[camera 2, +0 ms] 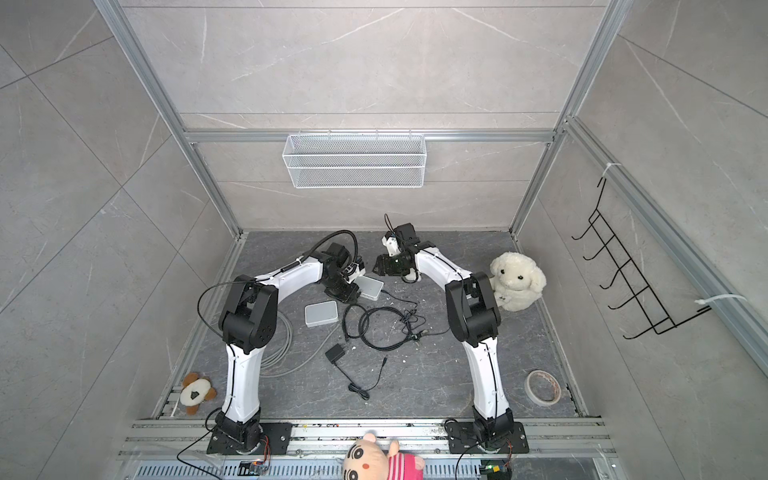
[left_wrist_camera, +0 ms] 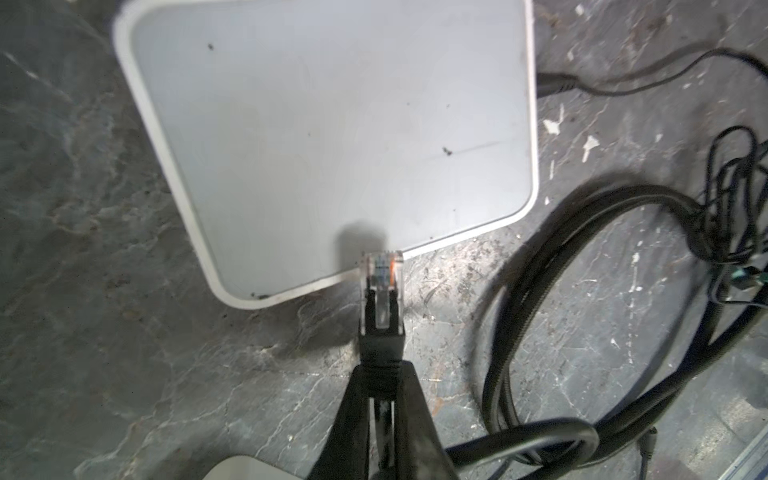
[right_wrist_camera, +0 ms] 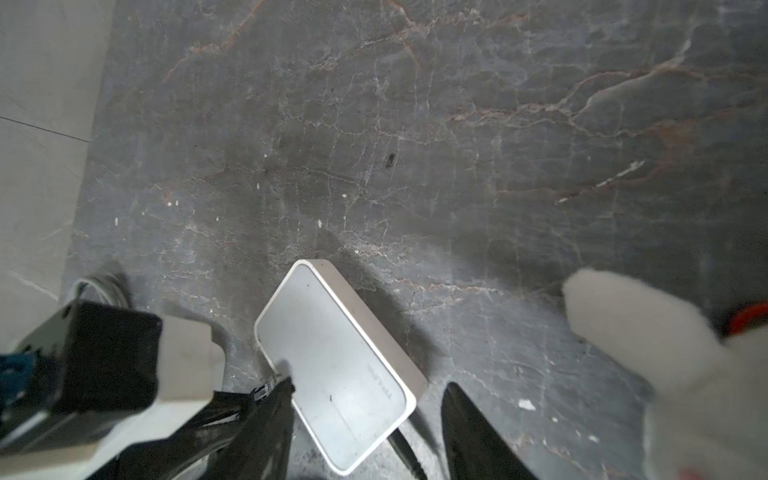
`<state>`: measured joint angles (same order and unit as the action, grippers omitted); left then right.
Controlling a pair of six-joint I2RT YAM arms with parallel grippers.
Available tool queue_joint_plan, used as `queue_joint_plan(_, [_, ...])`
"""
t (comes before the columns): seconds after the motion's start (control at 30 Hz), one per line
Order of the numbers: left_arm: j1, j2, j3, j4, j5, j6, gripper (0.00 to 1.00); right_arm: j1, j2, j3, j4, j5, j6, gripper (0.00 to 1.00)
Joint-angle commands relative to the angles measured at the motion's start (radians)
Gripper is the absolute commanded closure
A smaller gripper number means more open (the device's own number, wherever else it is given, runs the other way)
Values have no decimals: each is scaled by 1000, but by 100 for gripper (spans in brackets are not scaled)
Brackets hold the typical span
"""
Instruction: Insert the plug into the switch port
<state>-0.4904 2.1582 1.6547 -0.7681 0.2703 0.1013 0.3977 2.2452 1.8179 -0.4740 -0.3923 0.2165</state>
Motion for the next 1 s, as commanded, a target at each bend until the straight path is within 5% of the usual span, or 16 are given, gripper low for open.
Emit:
queue_joint_plan(0.0, [-28, 9, 20, -87, -58, -24, 97, 10, 38, 17, -3, 40, -52, 40])
queue_joint_plan(0.47, [-48, 24, -9, -43, -138, -157, 98, 34, 100, 30, -9, 36, -112, 33])
queue_joint_plan(0.97, [-60, 37, 11, 26, -206, -111, 97, 41, 148, 53, -49, -28, -191, 36])
